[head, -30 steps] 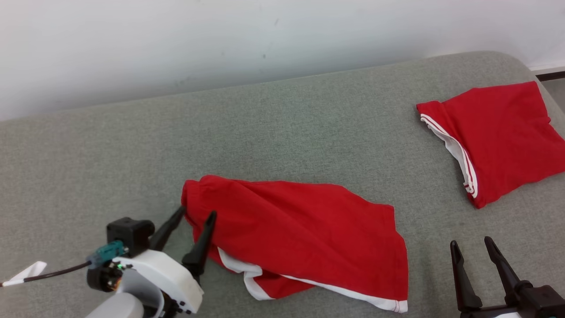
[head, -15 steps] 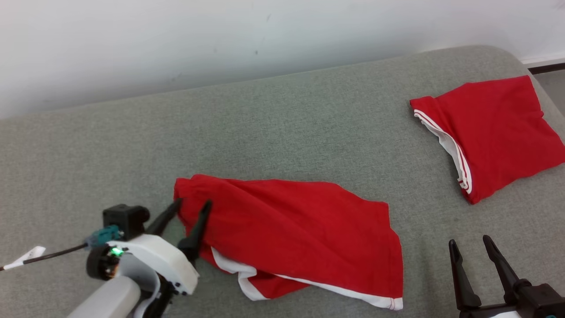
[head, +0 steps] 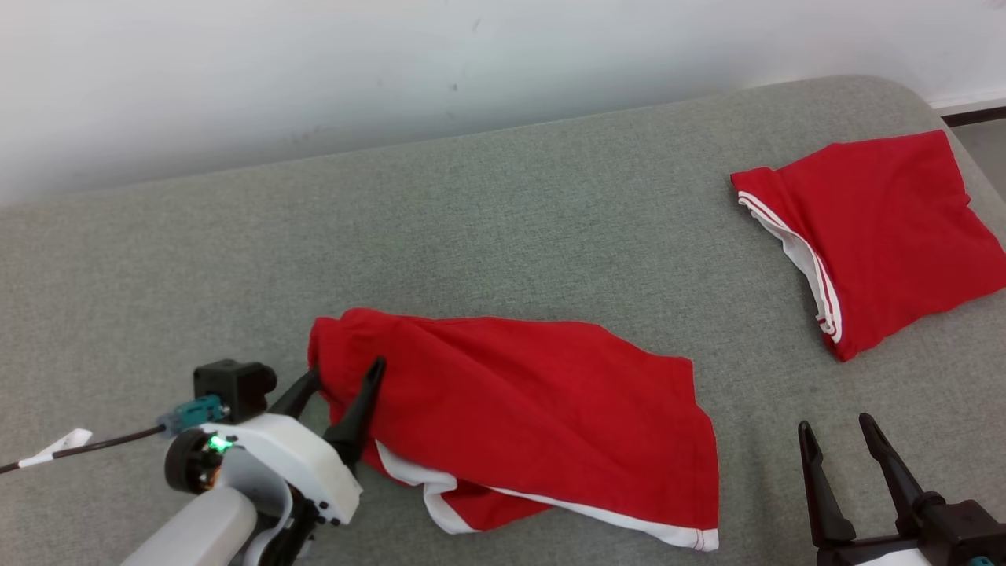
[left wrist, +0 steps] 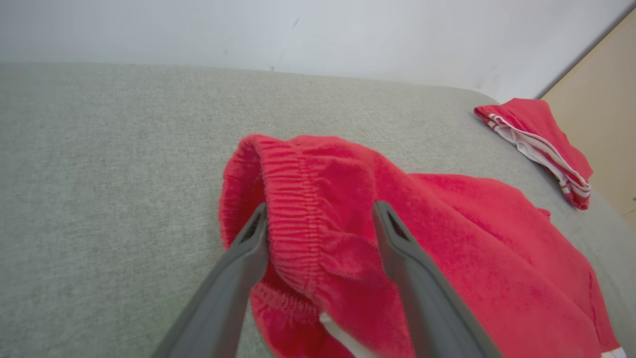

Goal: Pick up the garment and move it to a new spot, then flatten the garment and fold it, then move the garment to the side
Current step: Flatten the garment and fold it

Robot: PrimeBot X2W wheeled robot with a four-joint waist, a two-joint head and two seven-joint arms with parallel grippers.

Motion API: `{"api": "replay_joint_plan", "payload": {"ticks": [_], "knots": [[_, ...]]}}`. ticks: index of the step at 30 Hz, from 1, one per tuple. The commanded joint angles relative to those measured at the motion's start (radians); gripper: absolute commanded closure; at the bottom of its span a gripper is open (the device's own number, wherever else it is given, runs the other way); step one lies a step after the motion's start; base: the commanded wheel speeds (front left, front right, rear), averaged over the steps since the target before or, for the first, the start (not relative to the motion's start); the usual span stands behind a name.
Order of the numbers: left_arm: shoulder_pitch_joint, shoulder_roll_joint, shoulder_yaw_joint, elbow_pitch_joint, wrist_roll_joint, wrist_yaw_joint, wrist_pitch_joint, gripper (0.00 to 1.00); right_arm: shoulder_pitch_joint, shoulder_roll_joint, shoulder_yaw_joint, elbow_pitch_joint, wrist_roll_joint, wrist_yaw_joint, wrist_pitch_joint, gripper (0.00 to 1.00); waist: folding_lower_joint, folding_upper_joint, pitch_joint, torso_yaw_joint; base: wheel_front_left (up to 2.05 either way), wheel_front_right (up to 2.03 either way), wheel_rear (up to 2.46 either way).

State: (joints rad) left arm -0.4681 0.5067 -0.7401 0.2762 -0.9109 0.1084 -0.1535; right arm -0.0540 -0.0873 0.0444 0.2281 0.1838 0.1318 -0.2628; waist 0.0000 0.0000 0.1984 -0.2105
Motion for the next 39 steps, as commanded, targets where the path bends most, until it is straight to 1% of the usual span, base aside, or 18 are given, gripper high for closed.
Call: {"api": "replay_joint_plan", "payload": {"ticks": [1, 2, 3, 6, 9, 13, 19, 22, 26, 28, 30, 32, 33, 35, 37, 39], "knots": [[-0.009, -0.002, 0.001, -0.001, -0.016, -0.009, -0.001, 0.48, -0.007, 0.000, 0.000, 0.002, -0.002, -0.002, -0.002, 0.00, 0.0000, 0.0000, 0.000, 0.000, 0.00, 0.00, 0.00], [-0.010, -0.008, 0.001, -0.002, -0.024, -0.017, -0.003, 0.73, -0.006, 0.000, 0.001, 0.003, -0.002, -0.002, -0.002, 0.00, 0.0000, 0.0000, 0.000, 0.000, 0.00, 0.00, 0.00], [-0.011, -0.010, 0.001, -0.005, -0.025, -0.025, -0.003, 1.00, -0.004, 0.000, 0.000, 0.004, -0.003, -0.002, -0.002, 0.00, 0.0000, 0.0000, -0.001, 0.000, 0.00, 0.00, 0.00], [-0.006, -0.008, -0.011, -0.020, -0.025, -0.038, 0.009, 1.00, 0.011, 0.001, -0.010, 0.003, -0.003, -0.002, -0.002, 0.00, 0.0000, 0.0000, -0.005, 0.010, 0.00, 0.00, 0.00], [0.015, 0.001, -0.025, -0.060, -0.008, -0.026, 0.017, 1.00, 0.020, 0.002, -0.016, 0.004, -0.005, -0.002, -0.002, 0.00, 0.0000, 0.0000, -0.013, 0.028, 0.00, 0.00, 0.00], [0.079, 0.019, -0.031, -0.195, -0.014, 0.030, 0.029, 1.00, 0.038, 0.003, -0.026, 0.001, -0.003, -0.002, -0.002, 0.00, 0.0000, 0.0000, -0.031, 0.068, 0.00, 0.00, 0.00], [0.227, 0.064, -0.065, -0.457, -0.033, 0.139, 0.079, 1.00, 0.058, 0.004, -0.023, 0.003, -0.001, -0.002, -0.002, 0.00, 0.0000, 0.0000, -0.055, 0.143, 0.00, 0.00, 0.00], [0.291, 0.084, -0.087, -0.560, -0.028, 0.189, 0.097, 1.00, 0.063, 0.002, -0.019, 0.004, -0.001, -0.002, -0.002, 0.00, 0.0000, 0.0000, -0.061, 0.176, 0.00, 0.00, 0.00], [0.343, 0.093, -0.118, -0.661, -0.023, 0.237, 0.122, 1.00, 0.071, -0.001, -0.019, 0.007, -0.001, -0.002, -0.002, 0.00, 0.0000, 0.0000, -0.064, 0.201, 0.00, 0.00, 0.00], [0.355, 0.084, -0.120, -0.696, -0.029, 0.255, 0.125, 1.00, 0.067, -0.001, -0.017, 0.007, 0.000, -0.002, -0.002, 0.00, 0.0000, 0.0000, -0.060, 0.203, 0.00, 0.00, 0.00], [0.362, 0.069, -0.116, -0.712, -0.052, 0.260, 0.130, 1.00, 0.054, -0.001, -0.012, 0.007, 0.000, -0.002, -0.002, 0.00, 0.0000, 0.0000, -0.052, 0.200, 0.00, 0.00, 0.00], [0.344, 0.073, -0.105, -0.691, -0.050, 0.270, 0.131, 1.00, 0.042, 0.001, -0.004, 0.007, 0.001, -0.002, -0.002, 0.00, 0.0000, 0.0000, -0.040, 0.191, 0.00, 0.00, 0.00], [0.338, 0.059, -0.095, -0.676, -0.067, 0.269, 0.129, 1.00, 0.038, 0.002, -0.002, 0.007, 0.003, -0.002, -0.002, 0.00, 0.0000, 0.0000, -0.035, 0.187, 0.00, 0.00, 0.00], [0.307, 0.062, -0.079, -0.627, -0.067, 0.264, 0.135, 1.00, 0.031, 0.004, 0.002, 0.007, 0.006, -0.002, -0.002, 0.00, 0.0000, 0.0000, -0.020, 0.173, 0.00, 0.00, 0.00], [0.280, 0.040, -0.058, -0.564, -0.089, 0.259, 0.134, 1.00, 0.026, 0.006, 0.003, 0.007, 0.007, -0.002, -0.002, 0.00, 0.0000, 0.0000, -0.005, 0.160, 0.00, 0.00, 0.00], [0.237, 0.036, -0.048, -0.494, -0.076, 0.245, 0.141, 1.00, 0.017, 0.006, 0.005, 0.009, 0.006, -0.002, -0.002, 0.00, 0.0000, 0.0000, 0.011, 0.145, 0.00, 0.00, 0.00]]}}
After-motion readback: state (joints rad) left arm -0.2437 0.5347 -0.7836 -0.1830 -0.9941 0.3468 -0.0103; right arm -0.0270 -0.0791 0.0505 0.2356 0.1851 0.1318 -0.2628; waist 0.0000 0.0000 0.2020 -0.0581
